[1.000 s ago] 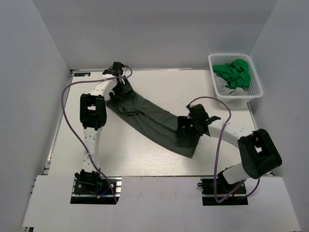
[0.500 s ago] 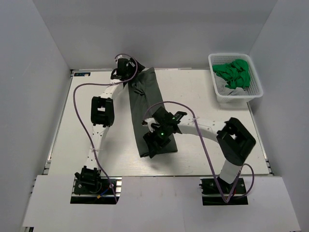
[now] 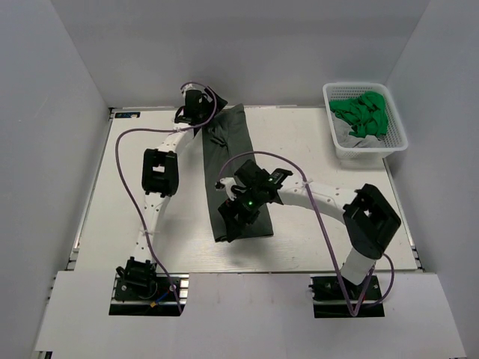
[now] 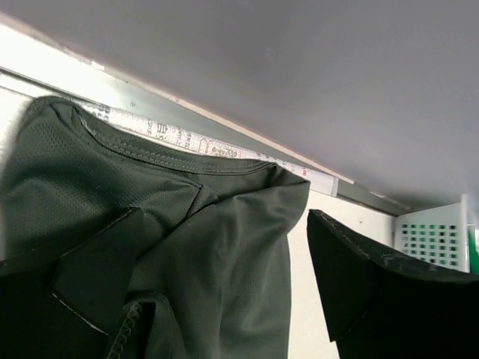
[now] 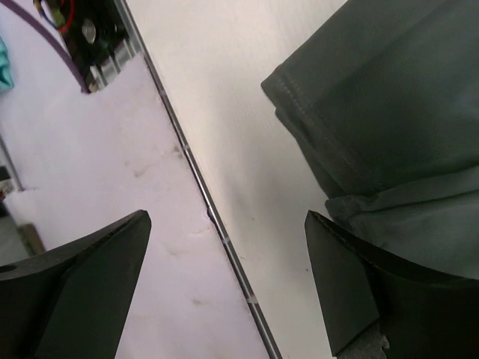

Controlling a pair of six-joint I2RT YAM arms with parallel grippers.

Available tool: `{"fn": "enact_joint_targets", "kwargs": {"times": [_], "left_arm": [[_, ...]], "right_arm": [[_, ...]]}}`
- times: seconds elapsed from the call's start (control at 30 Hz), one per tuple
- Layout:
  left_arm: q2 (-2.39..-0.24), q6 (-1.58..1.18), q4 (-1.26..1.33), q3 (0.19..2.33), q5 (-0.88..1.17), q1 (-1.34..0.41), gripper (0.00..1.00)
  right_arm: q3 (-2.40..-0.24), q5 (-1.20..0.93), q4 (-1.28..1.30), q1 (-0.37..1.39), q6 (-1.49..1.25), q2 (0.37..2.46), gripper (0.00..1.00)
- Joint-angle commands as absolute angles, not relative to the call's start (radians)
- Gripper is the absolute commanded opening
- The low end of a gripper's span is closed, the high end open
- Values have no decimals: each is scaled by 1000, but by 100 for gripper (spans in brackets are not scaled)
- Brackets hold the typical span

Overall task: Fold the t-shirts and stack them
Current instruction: Rotate the tshirt 90 degrees, then grab the bottom of the folded rectangular tshirt with both arms

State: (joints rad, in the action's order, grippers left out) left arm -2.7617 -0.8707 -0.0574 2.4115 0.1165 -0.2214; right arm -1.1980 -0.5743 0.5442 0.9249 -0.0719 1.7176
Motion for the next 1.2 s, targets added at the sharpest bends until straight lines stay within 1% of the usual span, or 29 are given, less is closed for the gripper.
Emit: {"fn": "enact_joint_targets", "kwargs": {"times": [0.0,0.03,0.07,0.1,0.2,0.23,0.27,0.3,0.33,0.37,0.4,0.43,0.47,0.5,0.53,0.57,0.6,0.7,0.73,0.8,0.9,1.03,1.17], "left_arm": [[-2545,-744,-81,2454,48,-229,100],[-2511,-724,-72,2454,37,-229,100],[-2444,-689,-72,2454,11,-229,100],[-2409,-669,-86,2454,0,-229,100],[-2298,-632,-168,2413,0,-229,100],[-2214,-632,-214,2402,-21,-229,100],[-2166,-643,-345,2366,-40,-229,100],[-2111,-643,-401,2326,-51,-229,100],[-2050,-672,-446,2190,-51,-229,100],[-1911,-681,-504,2098,-51,-229,100],[-1837,-696,-505,1988,-2,-239,100],[-1765,-709,-493,1750,50,-239,100],[-1697,-741,-465,1633,89,-239,100],[-1634,-755,-434,1523,180,-251,100],[-1533,-755,-396,1336,245,-261,100],[-1501,-755,-396,1275,282,-271,100],[-1479,-744,-466,1232,326,-305,100],[-1437,-718,-717,1143,273,-359,100],[-1416,-718,-741,1070,262,-394,100],[-1330,-751,-741,944,285,-426,100],[-1260,-785,-727,826,316,-478,100],[-1246,-785,-631,726,374,-544,100],[-1307,-770,-589,706,348,-601,100]], "right_arm": [[-1204,-508,494,916,-118,1646,90],[-1194,-479,480,920,-141,1613,90],[-1189,-398,474,916,-161,1568,90],[-1175,-364,460,910,-175,1568,90],[-1128,-252,422,888,-244,1488,90],[-1112,-235,413,884,-268,1450,90],[-1071,-213,400,871,-290,1413,90],[-1057,-186,397,859,-296,1398,90],[-1040,-177,394,851,-301,1352,90],[-1004,-167,406,835,-314,1344,90],[-994,-114,416,816,-322,1339,90],[-983,-100,438,807,-339,1329,90],[-979,-85,457,781,-354,1321,90],[-970,-72,475,760,-359,1321,90],[-951,-58,486,753,-368,1309,90],[-940,-60,486,729,-377,1302,90],[-904,-102,476,707,-376,1296,90],[-862,-190,469,666,-384,1308,90],[-845,-228,472,652,-388,1318,90],[-818,-276,471,644,-400,1333,90],[-772,-339,440,634,-414,1348,90],[-770,-399,414,626,-428,1396,90],[-782,-407,410,626,-433,1437,90]]}}
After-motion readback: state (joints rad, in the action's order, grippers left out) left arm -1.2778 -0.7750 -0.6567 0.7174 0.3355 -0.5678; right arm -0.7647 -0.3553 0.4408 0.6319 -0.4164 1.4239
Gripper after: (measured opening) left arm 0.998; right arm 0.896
